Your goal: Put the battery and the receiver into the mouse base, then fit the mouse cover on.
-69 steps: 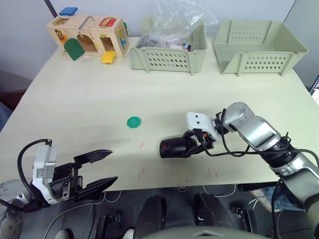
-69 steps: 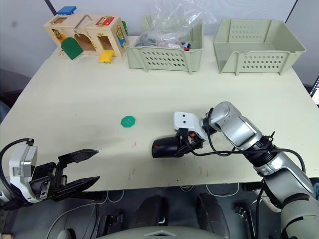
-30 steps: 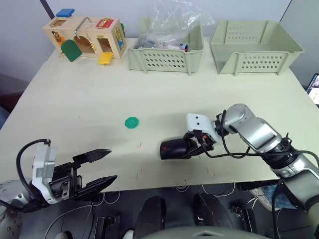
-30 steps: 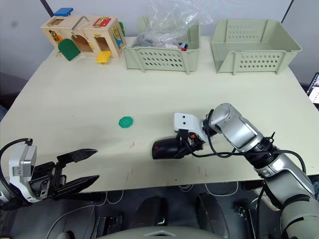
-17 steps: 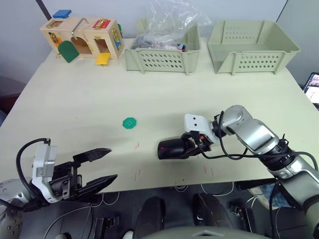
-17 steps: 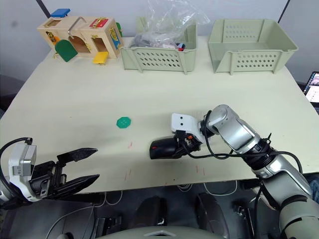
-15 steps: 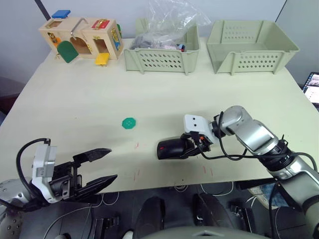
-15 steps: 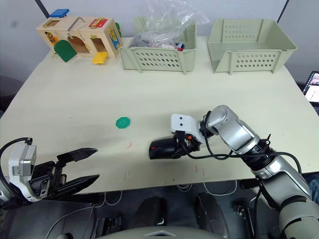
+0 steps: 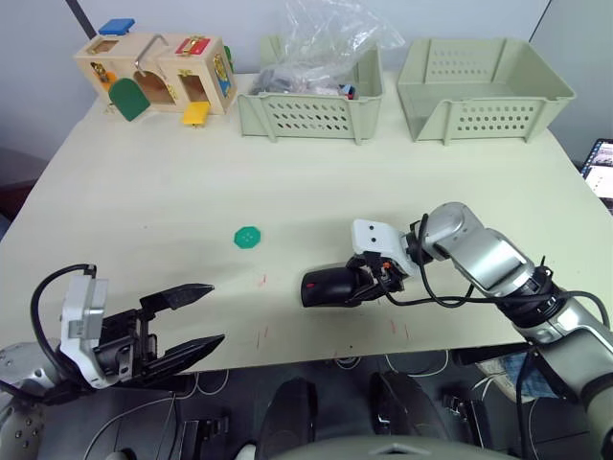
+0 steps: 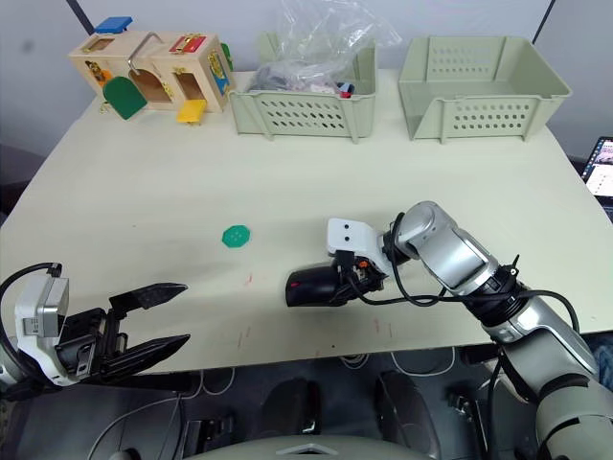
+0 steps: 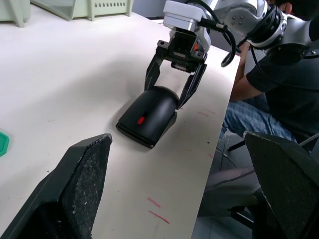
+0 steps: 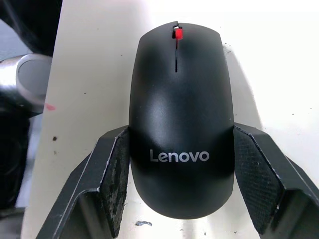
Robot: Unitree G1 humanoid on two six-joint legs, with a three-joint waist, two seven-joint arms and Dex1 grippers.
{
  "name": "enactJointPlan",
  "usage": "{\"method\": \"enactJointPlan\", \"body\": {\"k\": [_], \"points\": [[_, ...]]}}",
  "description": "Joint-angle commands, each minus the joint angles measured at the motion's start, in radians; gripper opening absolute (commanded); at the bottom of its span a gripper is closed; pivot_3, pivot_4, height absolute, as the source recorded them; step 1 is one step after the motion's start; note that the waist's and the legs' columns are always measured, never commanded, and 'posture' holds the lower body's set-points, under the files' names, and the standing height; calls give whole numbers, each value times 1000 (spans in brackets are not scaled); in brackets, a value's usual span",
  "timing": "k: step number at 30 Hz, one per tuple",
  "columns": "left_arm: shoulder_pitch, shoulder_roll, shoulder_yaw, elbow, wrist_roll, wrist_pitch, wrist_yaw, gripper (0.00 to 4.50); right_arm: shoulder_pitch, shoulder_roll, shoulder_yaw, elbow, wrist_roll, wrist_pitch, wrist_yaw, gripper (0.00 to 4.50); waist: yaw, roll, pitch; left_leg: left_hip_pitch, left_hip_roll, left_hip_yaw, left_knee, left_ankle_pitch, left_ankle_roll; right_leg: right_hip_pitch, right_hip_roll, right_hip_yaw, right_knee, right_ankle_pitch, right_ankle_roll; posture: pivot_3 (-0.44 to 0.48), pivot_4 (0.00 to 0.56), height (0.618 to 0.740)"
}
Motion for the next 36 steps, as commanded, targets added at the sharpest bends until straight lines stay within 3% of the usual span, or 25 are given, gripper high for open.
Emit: {"method": "enactJointPlan", "body": {"k": [1,20,36], "points": [[3,-1,11,-8,1,-15,-9,4500,-14,-11,49,0,-23,35,-3,2775,1,0,0,0,0,0,0,0,0,0,0,0,0,0,0,0,150,740],[8,-5,7,-19,0,-9,-1,4500,-120,11,131,-77,13,295,-62,2775,-1,0,0,-3,0,0,0,0,0,-4,-1,0,0,0,0,0,150,740],[-2,-6,0,-20,-1,-8,10,4500,-85,-26,102,-80,27,158,-72,2775,-2,0,0,-4,0,1,0,0,0,-4,-1,0,0,0,0,0,150,740]]}}
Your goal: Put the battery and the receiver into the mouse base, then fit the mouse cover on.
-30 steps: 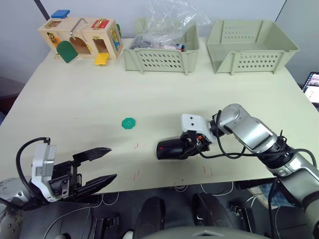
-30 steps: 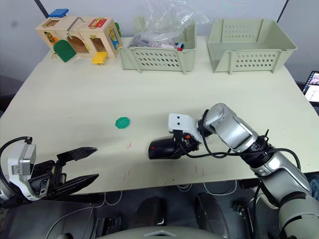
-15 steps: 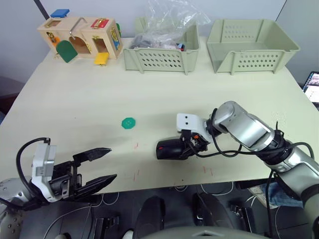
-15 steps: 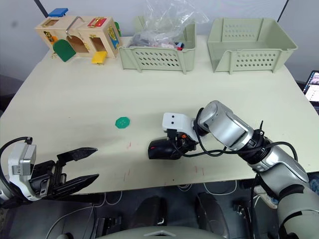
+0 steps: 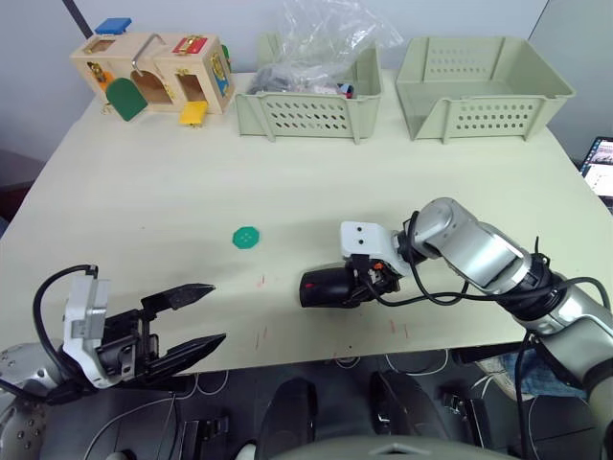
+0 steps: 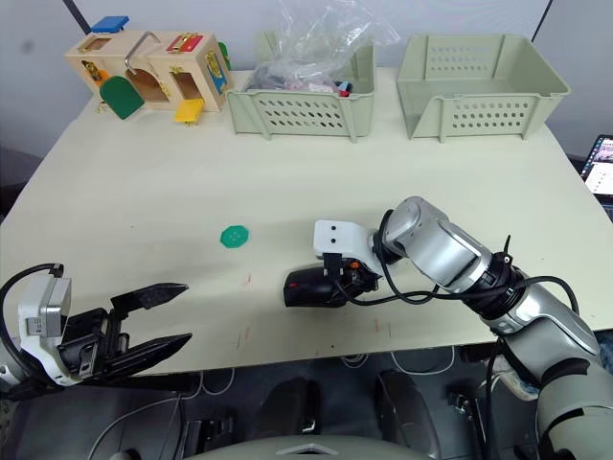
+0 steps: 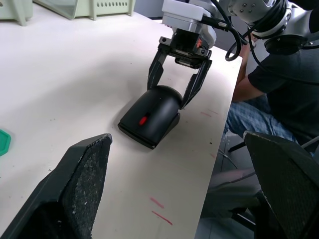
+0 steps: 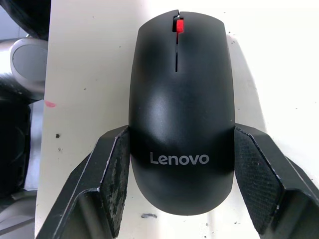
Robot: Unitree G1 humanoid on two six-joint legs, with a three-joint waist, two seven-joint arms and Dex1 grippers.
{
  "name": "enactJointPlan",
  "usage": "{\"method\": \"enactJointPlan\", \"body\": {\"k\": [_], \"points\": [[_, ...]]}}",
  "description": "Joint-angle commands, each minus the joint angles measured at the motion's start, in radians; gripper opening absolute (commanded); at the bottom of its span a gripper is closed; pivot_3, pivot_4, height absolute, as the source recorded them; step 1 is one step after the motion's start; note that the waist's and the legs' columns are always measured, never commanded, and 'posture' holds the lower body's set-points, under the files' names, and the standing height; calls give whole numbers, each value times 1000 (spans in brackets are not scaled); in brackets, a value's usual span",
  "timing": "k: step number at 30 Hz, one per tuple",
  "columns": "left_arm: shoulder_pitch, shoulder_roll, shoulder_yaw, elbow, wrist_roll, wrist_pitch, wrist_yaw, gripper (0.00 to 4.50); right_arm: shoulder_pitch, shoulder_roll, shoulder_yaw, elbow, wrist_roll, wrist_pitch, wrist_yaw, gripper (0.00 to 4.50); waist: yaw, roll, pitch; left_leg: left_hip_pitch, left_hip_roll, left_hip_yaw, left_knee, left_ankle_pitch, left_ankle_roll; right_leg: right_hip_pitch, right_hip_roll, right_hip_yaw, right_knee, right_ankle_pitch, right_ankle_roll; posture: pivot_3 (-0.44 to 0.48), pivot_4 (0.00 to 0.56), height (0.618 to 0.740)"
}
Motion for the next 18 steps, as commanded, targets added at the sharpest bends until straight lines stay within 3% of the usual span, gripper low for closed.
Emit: {"method": "enactJointPlan", "body": {"k": [1,18], "points": [[-3,2,6,-18,-4,-8,-4,4500,10,-5,0,7,2,0,-7,2775,0,0,0,0,0,0,0,0,0,0,0,0,0,0,0,0,150,740],[-3,0,5,-15,0,-10,-12,4500,-6,-2,13,9,19,51,-10,2775,0,0,0,0,0,0,0,0,0,0,0,0,0,0,0,0,150,740]]}}
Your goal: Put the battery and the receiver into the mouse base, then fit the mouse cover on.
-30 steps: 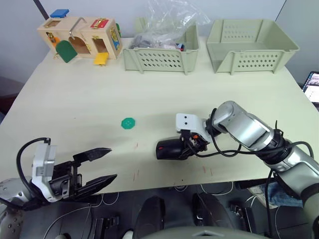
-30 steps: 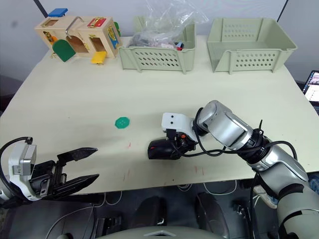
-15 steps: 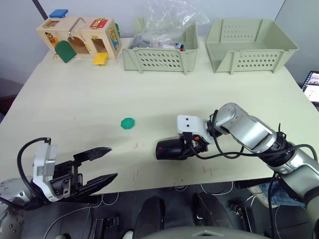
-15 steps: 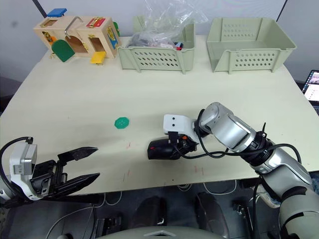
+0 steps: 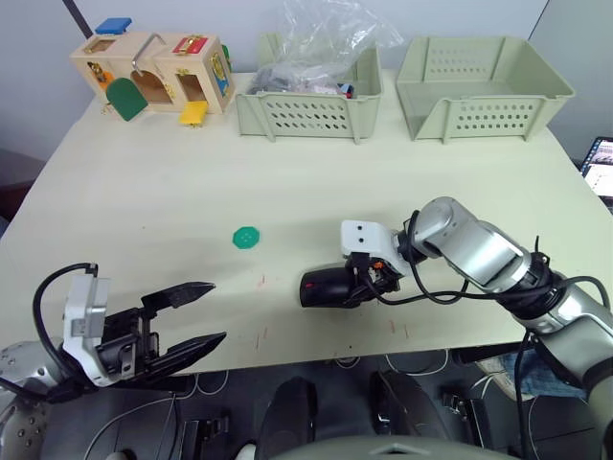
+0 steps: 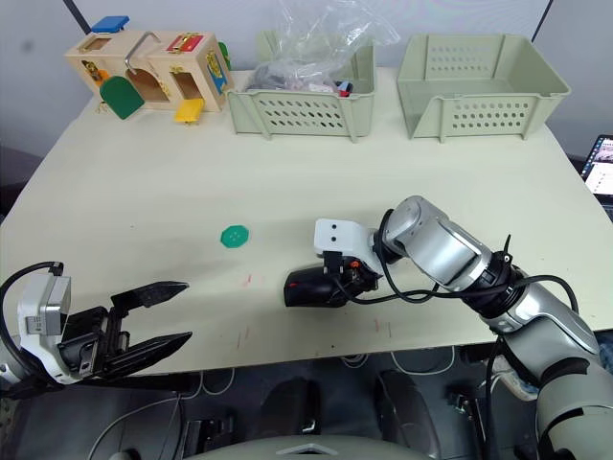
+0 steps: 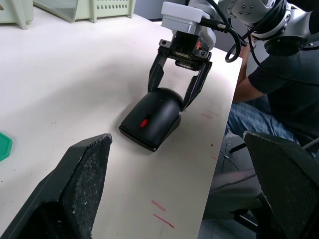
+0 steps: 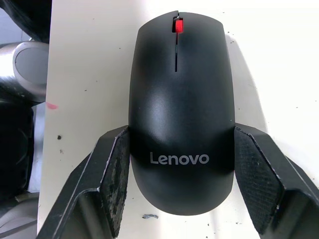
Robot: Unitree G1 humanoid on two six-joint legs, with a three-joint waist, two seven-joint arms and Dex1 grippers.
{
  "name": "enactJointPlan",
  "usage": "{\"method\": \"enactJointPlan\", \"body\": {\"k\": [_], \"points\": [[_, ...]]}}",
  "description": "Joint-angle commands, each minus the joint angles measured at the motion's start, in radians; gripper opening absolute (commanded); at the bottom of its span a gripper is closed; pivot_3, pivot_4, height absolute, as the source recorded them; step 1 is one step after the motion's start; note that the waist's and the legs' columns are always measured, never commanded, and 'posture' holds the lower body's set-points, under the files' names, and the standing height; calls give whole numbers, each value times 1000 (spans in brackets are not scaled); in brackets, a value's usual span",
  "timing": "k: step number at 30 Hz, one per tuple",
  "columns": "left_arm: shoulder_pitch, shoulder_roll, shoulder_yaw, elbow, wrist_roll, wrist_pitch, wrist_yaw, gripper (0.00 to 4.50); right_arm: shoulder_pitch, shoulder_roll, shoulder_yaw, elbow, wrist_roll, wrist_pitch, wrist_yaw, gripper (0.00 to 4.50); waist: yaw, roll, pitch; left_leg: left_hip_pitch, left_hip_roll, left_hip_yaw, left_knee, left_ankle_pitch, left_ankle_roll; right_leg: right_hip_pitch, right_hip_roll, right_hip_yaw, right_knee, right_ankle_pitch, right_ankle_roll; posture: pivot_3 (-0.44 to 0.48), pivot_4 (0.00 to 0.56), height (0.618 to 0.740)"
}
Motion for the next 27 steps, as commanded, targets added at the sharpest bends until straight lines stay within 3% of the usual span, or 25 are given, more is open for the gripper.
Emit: {"method": "enactJointPlan", "body": {"k": [1,27], "points": [[8,-1,5,-16,-1,-10,-9,4500,2,-5,16,-1,5,23,0,2775,0,0,0,0,0,0,0,0,0,0,0,0,0,0,0,0,150,740],[-2,-4,-3,-12,7,-8,-11,4500,-9,0,-5,-3,24,22,-12,2775,-1,0,0,0,0,0,0,0,0,-1,0,0,0,0,0,0,150,740]]}}
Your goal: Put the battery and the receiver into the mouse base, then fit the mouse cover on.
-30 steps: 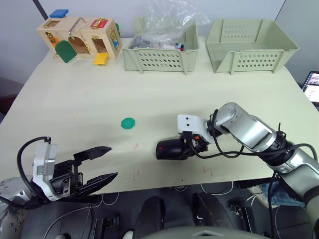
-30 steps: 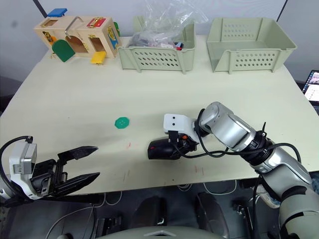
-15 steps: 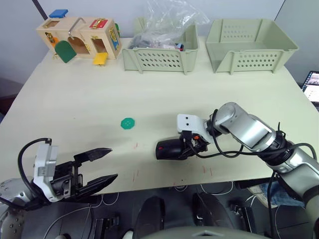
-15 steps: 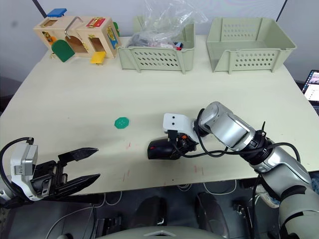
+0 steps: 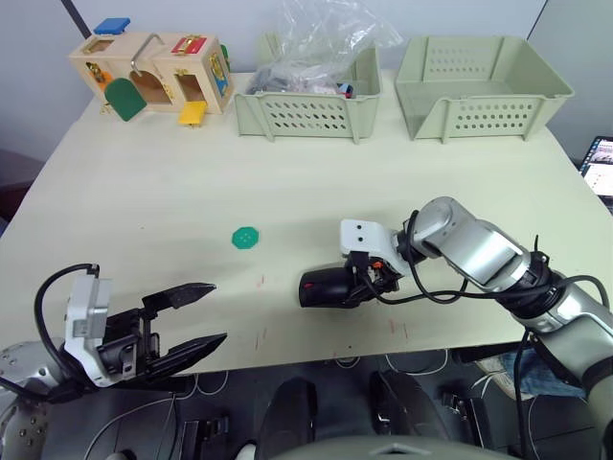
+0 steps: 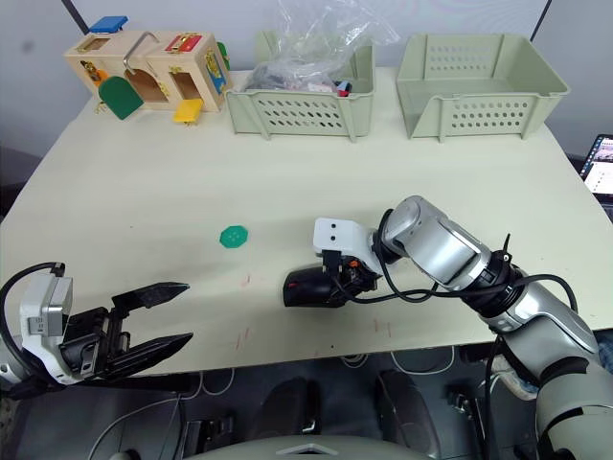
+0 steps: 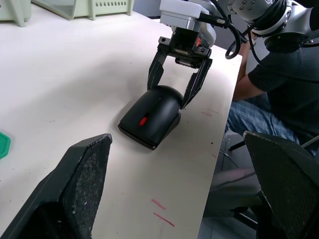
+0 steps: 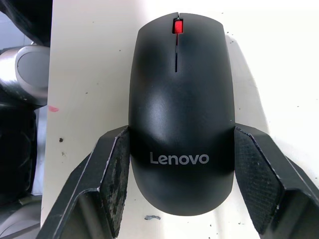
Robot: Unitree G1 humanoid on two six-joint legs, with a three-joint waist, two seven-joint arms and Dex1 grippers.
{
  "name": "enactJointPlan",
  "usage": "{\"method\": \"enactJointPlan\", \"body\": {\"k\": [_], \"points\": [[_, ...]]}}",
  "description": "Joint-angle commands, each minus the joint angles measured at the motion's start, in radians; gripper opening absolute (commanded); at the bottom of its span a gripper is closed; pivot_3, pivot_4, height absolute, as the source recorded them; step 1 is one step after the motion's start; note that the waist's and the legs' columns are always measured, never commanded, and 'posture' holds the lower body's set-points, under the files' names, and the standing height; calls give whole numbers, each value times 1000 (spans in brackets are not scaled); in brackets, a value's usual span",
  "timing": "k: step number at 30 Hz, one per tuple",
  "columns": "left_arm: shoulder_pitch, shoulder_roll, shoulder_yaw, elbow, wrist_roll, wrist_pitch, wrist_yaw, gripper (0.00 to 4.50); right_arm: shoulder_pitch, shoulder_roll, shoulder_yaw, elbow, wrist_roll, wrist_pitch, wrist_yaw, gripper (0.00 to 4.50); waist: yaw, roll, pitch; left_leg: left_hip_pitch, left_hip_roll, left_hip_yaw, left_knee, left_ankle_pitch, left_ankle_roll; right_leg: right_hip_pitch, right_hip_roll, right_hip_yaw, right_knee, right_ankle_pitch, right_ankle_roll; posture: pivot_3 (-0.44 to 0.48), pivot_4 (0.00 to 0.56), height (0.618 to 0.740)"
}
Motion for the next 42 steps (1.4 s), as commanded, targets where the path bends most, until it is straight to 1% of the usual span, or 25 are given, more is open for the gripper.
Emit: {"method": "enactJointPlan", "body": {"k": [1,42], "points": [[0,1,-1,-12,-6,-8,-6,4500,-6,-2,-5,-4,7,14,-6,2775,0,0,0,0,0,0,0,0,0,0,0,0,0,0,0,0,150,740],[0,1,-3,-15,-5,-3,-5,4500,-10,2,-9,-1,20,18,-9,2775,0,0,0,-1,0,0,0,0,0,-1,0,0,0,0,0,0,150,740]]}}
